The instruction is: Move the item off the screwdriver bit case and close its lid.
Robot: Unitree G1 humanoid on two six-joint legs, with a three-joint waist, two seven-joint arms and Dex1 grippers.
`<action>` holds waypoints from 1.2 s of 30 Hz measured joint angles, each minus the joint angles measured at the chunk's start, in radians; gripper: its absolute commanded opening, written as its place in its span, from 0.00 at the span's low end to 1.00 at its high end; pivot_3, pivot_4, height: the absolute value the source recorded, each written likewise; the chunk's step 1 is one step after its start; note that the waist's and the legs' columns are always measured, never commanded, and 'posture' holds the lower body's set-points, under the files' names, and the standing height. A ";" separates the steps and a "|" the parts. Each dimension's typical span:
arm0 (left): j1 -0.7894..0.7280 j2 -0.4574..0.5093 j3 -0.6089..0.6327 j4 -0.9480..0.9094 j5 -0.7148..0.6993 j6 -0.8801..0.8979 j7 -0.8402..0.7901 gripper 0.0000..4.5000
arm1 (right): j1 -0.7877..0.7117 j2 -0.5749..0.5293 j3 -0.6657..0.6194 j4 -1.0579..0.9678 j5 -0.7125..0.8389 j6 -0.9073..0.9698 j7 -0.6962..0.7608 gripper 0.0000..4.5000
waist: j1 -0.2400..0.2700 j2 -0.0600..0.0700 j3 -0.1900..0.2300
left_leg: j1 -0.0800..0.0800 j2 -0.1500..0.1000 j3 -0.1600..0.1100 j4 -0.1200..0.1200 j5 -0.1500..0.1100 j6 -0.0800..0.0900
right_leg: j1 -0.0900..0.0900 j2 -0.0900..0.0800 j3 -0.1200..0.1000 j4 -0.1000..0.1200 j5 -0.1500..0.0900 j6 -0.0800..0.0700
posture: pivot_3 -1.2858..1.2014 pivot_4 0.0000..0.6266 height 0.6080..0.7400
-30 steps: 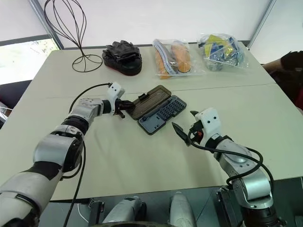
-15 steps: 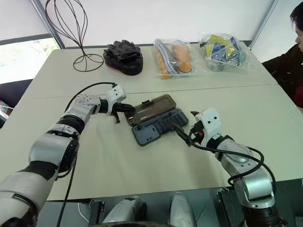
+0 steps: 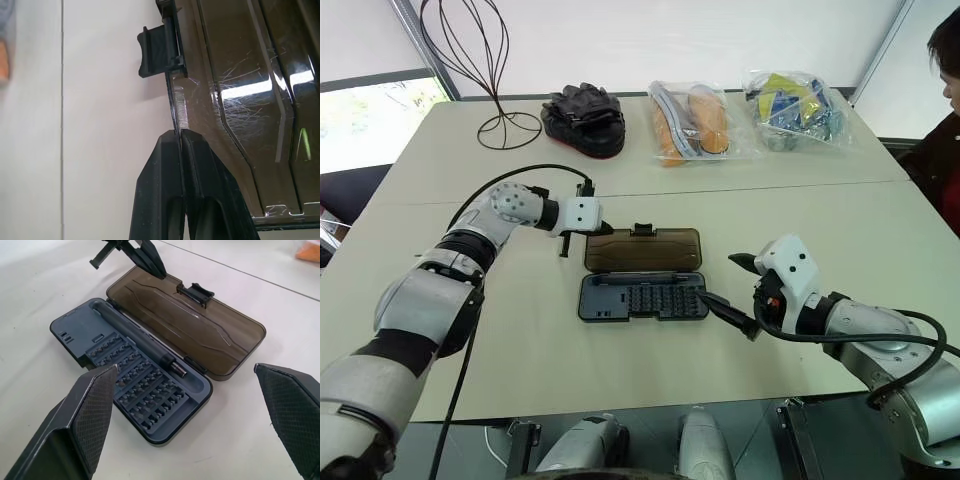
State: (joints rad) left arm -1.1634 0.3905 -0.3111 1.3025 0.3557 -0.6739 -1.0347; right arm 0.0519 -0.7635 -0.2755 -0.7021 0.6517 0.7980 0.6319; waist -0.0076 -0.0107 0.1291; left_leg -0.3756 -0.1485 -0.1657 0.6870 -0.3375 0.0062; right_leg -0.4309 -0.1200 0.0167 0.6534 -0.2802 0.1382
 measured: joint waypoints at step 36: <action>-0.014 -0.039 0.193 0.018 -0.176 0.216 -0.134 0.99 | -0.033 0.018 0.085 0.076 -0.067 -0.067 -0.016 1.00 | -0.001 0.000 0.000 | -0.006 0.000 -0.003 0.009 -0.001 0.001 | -0.003 0.001 -0.002 0.005 0.000 0.000 | 0.52 0.24 1.00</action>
State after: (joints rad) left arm -1.1777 0.3517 -0.1183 1.3209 0.1796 -0.4583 -1.1690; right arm 0.0194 -0.7457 -0.1908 -0.6258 0.5847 0.7313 0.6160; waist -0.0088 -0.0108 0.1292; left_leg -0.3819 -0.1487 -0.1683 0.6958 -0.3380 0.0071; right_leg -0.4337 -0.1188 0.0144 0.6579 -0.2801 0.1382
